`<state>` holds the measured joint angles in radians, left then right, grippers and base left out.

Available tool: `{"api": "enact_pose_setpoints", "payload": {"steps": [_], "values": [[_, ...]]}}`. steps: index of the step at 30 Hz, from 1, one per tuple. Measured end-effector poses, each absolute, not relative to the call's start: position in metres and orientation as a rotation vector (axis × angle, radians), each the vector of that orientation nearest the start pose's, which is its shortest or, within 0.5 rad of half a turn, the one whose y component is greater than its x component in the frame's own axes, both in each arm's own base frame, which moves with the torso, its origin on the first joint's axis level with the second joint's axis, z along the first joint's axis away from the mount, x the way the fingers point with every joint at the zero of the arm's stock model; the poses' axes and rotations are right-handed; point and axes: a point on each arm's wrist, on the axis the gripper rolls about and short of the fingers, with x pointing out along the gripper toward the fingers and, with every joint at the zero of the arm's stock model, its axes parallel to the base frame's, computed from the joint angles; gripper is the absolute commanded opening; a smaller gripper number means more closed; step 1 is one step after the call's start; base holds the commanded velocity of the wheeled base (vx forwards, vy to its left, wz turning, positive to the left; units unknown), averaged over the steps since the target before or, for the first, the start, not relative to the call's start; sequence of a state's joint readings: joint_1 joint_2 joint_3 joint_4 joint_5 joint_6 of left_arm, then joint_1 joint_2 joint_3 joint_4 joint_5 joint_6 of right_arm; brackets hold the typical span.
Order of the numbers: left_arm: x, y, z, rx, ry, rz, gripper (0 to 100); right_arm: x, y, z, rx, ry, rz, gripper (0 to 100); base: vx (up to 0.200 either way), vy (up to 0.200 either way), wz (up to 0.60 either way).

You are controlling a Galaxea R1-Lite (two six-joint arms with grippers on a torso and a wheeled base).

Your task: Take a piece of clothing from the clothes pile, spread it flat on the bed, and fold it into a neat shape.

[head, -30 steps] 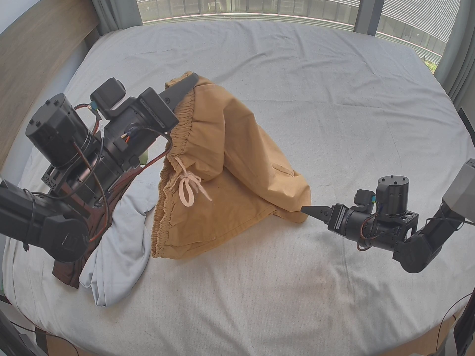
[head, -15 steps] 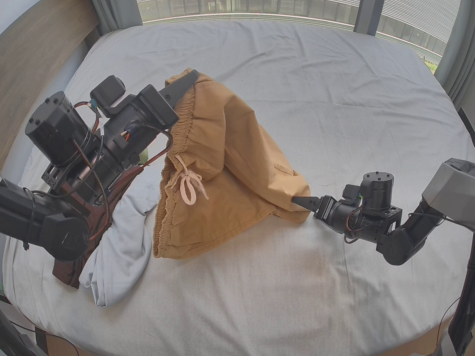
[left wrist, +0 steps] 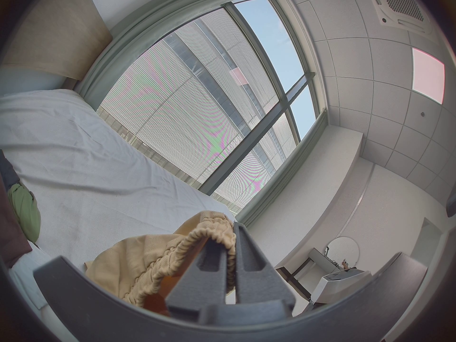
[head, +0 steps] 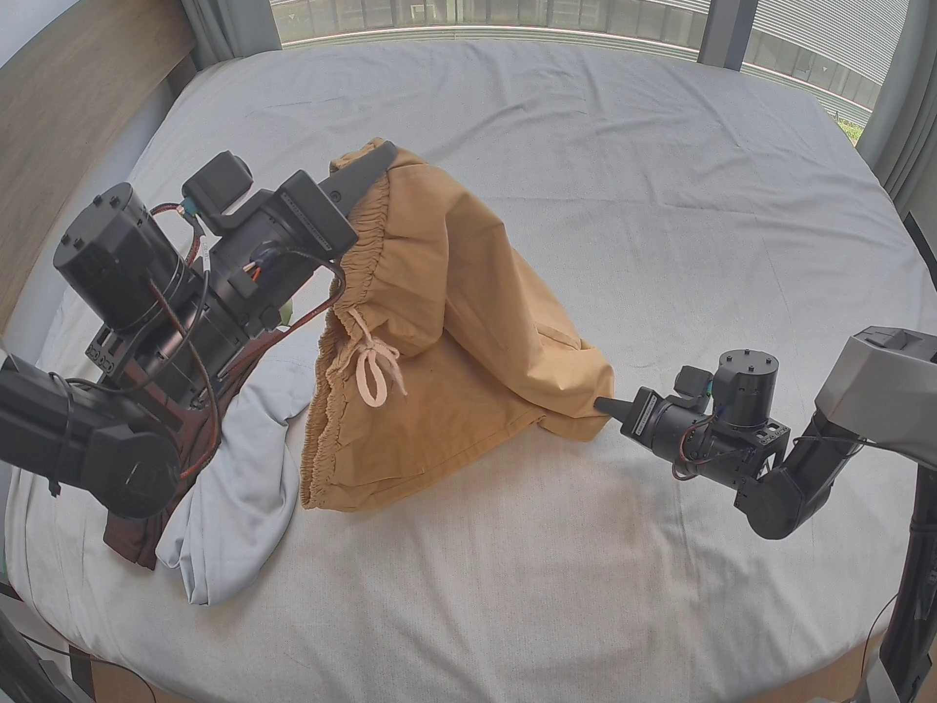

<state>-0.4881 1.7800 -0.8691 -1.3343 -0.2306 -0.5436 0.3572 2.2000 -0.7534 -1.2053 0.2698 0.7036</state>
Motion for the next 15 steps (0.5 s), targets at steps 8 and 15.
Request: {"api": "enact_pose_setpoints", "payload": {"steps": [8, 15], "values": [[0.280, -0.160, 0.243, -0.574, -0.212, -0.820, 0, 0.332, 0.124, 0.069, 0.671, 0.423, 0.499, 0, 0.000, 0.000, 0.00], [0.276, -0.167, 0.243, -0.610, -0.193, -0.823, 0, 0.313, 0.107, 0.114, 0.679, 0.313, 0.509, 0, 0.000, 0.000, 0.00]]}}
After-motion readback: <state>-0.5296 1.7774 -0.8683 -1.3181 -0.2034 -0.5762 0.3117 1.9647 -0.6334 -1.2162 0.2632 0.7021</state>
